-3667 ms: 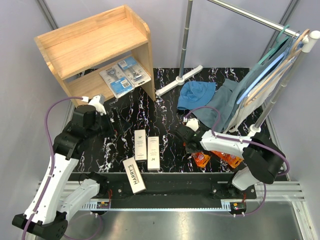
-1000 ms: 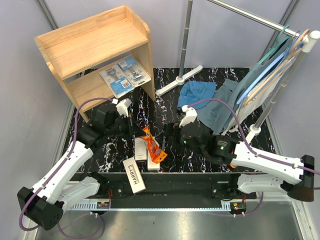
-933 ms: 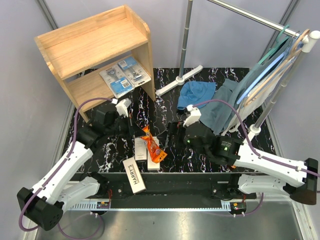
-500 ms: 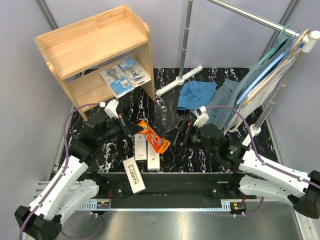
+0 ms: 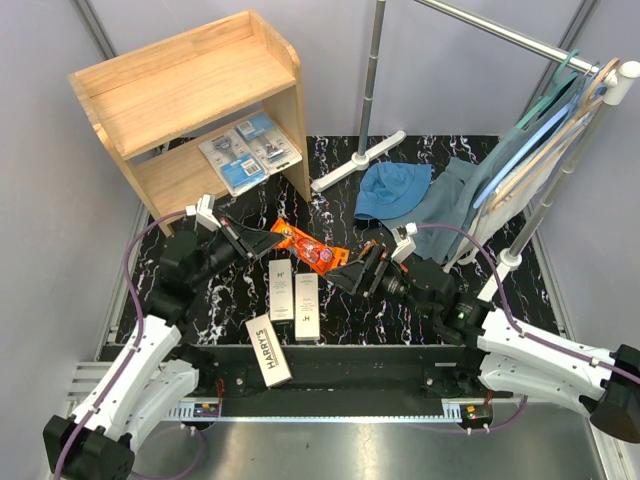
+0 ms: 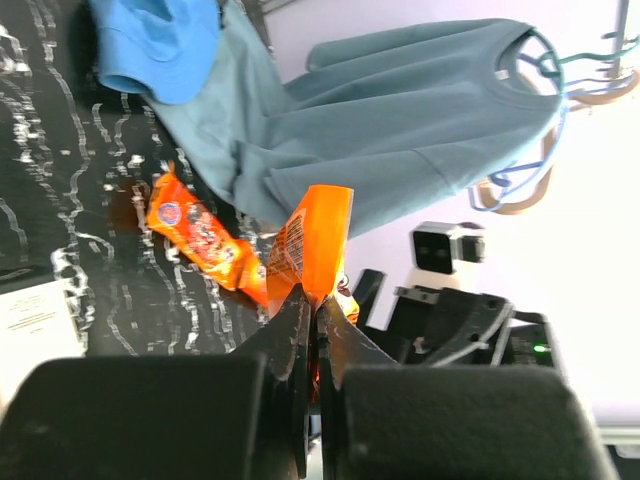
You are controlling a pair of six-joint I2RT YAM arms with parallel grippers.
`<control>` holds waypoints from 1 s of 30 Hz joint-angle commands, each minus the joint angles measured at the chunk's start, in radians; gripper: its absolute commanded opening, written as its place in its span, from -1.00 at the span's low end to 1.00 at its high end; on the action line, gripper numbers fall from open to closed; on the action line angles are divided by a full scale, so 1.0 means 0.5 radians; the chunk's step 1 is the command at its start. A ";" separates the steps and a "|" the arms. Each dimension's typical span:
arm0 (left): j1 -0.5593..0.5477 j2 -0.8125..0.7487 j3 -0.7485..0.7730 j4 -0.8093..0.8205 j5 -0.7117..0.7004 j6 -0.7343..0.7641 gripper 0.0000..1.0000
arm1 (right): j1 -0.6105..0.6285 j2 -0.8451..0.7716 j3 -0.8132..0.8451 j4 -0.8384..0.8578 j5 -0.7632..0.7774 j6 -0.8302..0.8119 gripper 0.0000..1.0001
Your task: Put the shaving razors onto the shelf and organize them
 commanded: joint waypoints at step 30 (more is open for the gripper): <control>0.010 -0.115 -0.108 0.300 0.203 -0.142 -1.00 | -0.058 0.257 -0.074 0.747 -0.193 0.187 -0.74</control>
